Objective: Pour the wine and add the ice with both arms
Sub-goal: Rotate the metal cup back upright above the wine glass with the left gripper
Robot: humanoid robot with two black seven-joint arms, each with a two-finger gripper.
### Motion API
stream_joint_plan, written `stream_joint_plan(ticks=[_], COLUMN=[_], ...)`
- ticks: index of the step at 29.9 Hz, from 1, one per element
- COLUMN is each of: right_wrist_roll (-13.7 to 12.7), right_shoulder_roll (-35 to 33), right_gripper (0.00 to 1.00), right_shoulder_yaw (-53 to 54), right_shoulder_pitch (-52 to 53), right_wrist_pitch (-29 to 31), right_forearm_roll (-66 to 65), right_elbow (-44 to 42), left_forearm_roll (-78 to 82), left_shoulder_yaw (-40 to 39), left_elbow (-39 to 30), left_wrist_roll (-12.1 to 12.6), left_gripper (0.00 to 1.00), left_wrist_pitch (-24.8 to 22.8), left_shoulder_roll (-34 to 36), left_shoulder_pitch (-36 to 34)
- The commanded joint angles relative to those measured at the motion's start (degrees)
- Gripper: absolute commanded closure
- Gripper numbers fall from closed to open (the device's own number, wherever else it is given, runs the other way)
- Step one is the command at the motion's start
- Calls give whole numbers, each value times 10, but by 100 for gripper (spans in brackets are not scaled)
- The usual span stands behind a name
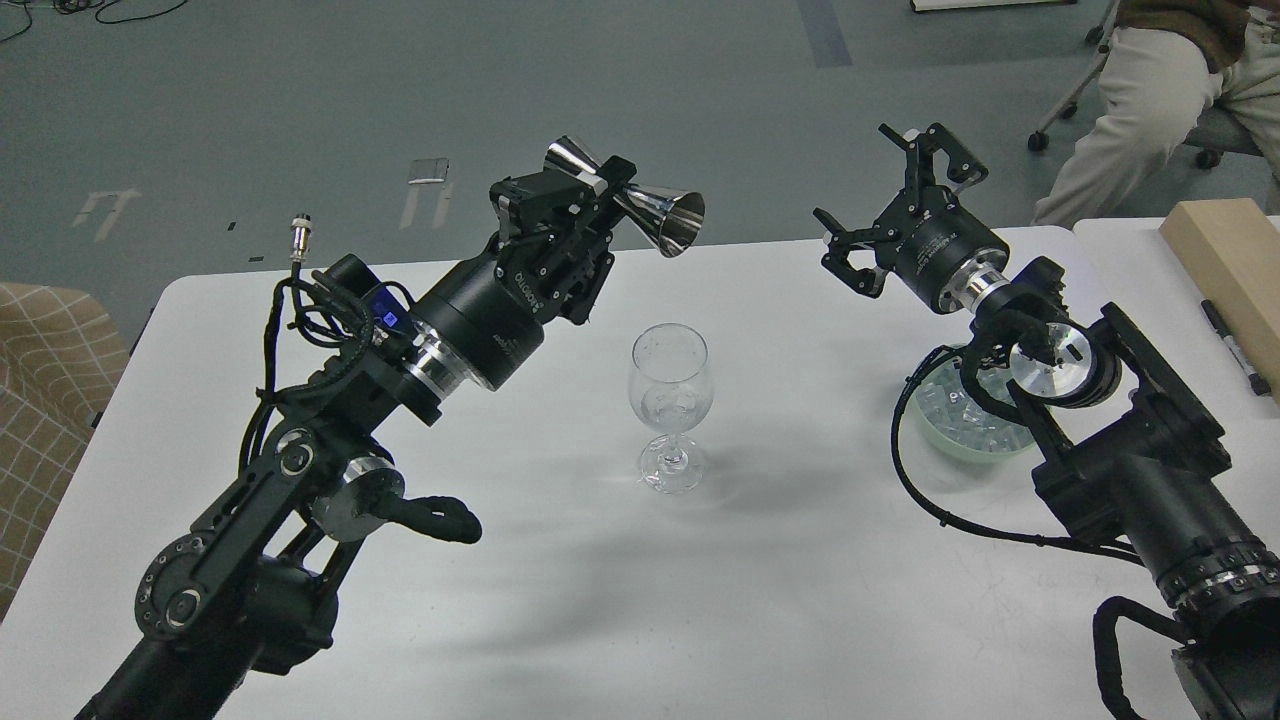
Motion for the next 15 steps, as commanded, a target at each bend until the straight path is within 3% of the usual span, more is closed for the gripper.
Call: stream_joint_plan(ticks=[1,15], right_wrist_roll=[0,0], right_shoulder_roll=[0,-1], right_gripper=[0,0], right_shoulder_yaw=[1,1], right_shoulder_pitch=[0,0], right_wrist_pitch=[0,0], right_forearm_roll=[0,0], right_elbow=[0,-1], left_forearm_roll=[21,62], left_shoulder_yaw=[0,0], left_elbow=[-2,-2], left_wrist_roll=[-8,-24], left_gripper=[99,99], left_wrist_pitch=[0,0], left_shoulder_roll=[-1,-3], left_shoulder_pitch=[1,2])
